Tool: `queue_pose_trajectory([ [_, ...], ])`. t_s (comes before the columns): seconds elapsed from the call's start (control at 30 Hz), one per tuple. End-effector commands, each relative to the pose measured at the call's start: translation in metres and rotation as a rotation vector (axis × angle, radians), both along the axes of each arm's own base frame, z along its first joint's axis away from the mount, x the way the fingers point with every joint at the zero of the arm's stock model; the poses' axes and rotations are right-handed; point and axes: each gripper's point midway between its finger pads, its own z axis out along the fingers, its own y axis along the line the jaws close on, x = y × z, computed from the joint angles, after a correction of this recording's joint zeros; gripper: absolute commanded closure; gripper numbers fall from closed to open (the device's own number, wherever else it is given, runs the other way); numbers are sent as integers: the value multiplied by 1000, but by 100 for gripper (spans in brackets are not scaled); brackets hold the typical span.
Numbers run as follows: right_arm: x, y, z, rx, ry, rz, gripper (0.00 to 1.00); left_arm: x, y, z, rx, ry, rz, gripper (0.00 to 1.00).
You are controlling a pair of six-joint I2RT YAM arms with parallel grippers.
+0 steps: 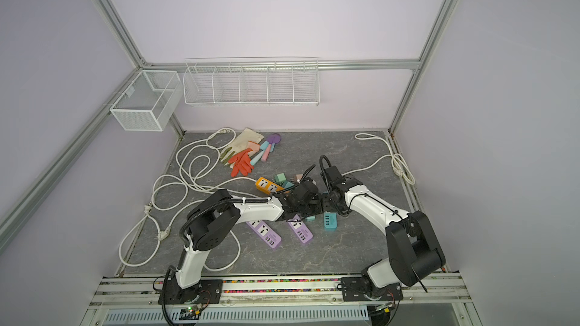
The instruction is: Pull the plug off the socket
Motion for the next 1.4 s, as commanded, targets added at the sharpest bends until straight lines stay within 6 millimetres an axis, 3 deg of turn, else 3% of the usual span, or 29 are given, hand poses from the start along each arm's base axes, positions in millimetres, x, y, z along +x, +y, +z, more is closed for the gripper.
queue_pose_trajectory([
  [0.0,6,8,11,59,-28,3,71,-12,12,-27,95,48,1,75],
  [0.43,1,-6,36,56,-78,-8,72,-9,10,-15,93,25,-5,75],
  [0.8,-14,-10,71,231,-149,-40,71,-5,7,41,40,-52,-27,74],
  [1.13,-48,-3,67,408,-92,-44,71,-9,30,77,27,-113,-8,72],
  [1.37,-65,15,55,556,-42,-56,70,-15,51,93,20,-142,14,71],
])
